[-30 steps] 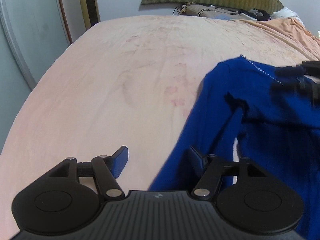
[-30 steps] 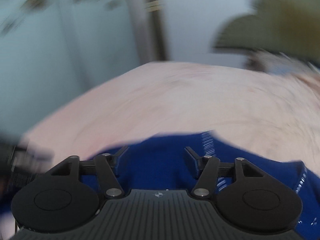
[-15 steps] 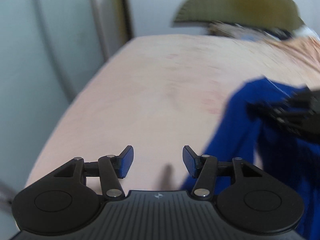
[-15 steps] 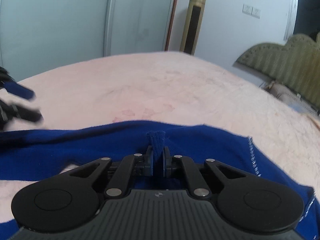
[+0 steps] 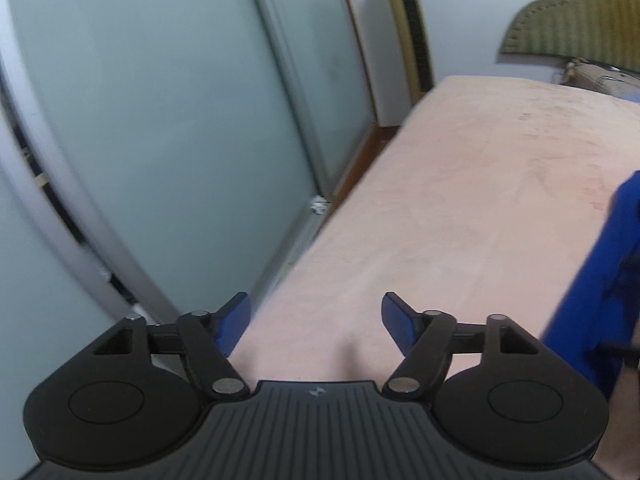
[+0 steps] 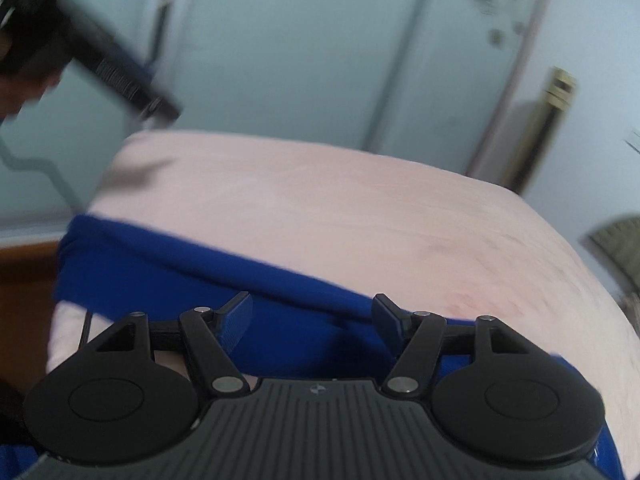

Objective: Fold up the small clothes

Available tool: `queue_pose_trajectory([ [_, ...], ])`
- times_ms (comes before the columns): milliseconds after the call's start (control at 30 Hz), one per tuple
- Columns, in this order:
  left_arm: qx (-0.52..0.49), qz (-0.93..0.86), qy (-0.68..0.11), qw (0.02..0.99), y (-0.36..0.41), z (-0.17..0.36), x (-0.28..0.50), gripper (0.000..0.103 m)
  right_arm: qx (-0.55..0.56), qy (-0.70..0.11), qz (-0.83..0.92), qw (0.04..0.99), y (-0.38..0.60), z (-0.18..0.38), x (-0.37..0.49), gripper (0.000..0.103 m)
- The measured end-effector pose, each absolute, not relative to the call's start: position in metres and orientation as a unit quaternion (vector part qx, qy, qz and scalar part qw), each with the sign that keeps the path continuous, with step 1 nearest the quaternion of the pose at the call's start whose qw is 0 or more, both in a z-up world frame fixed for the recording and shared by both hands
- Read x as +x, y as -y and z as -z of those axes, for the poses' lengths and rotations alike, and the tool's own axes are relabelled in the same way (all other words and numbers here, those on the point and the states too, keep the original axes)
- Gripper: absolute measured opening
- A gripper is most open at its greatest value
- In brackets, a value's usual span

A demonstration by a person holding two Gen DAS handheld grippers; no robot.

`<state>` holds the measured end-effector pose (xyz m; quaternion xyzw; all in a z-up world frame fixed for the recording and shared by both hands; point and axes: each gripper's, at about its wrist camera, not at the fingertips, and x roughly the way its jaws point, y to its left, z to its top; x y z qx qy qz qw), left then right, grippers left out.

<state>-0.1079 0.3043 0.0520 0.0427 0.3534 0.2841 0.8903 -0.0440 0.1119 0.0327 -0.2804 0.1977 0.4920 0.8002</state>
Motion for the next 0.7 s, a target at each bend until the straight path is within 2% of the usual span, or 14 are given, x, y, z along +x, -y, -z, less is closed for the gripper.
queue_pose_trajectory([
  [167, 0.009, -0.281, -0.352, 0.893, -0.304, -0.053, -0.106, 0.073, -0.348, -0.147, -0.557, 0.74, -0.152, -0.018, -0.071, 0.069],
  [200, 0.01, -0.276, -0.35, 0.895, -0.301, -0.054, -0.105, 0.073, -0.356, -0.142, -0.569, 0.728, -0.159, -0.016, -0.074, 0.065],
  [233, 0.016, -0.272, -0.348, 0.897, -0.298, -0.055, -0.104, 0.073, -0.354, -0.148, -0.586, 0.714, -0.166, -0.015, -0.074, 0.039],
  [267, 0.025, -0.268, -0.343, 0.9, -0.296, -0.056, -0.109, 0.073, -0.34, -0.167, -0.606, 0.7, -0.172, -0.016, -0.07, 0.023],
  [300, 0.033, -0.268, -0.336, 0.902, -0.293, -0.058, -0.11, 0.073, -0.321, -0.191, -0.619, 0.691, -0.177, -0.017, -0.064, 0.002],
  [333, 0.04, -0.272, -0.328, 0.904, -0.293, -0.059, -0.113, 0.073, -0.313, -0.198, -0.619, 0.692, -0.181, -0.017, -0.06, 0.0],
  [433, 0.044, -0.299, -0.312, 0.901, -0.296, -0.062, -0.114, 0.073, -0.296, -0.195, -0.617, 0.702, -0.18, -0.017, -0.052, 0.0],
  [600, 0.0, -0.299, -0.322, 0.898, -0.309, -0.06, -0.108, 0.073, -0.253, -0.184, -0.543, 0.78, -0.193, -0.033, -0.015, 0.0],
  [667, -0.007, -0.301, -0.329, 0.895, -0.311, -0.058, -0.107, 0.073, -0.226, -0.181, -0.487, 0.824, -0.195, -0.04, 0.013, 0.008],
  [700, -0.008, -0.301, -0.333, 0.893, -0.312, -0.057, -0.106, 0.073, -0.212, -0.193, -0.457, 0.842, -0.196, -0.041, 0.03, 0.03],
])
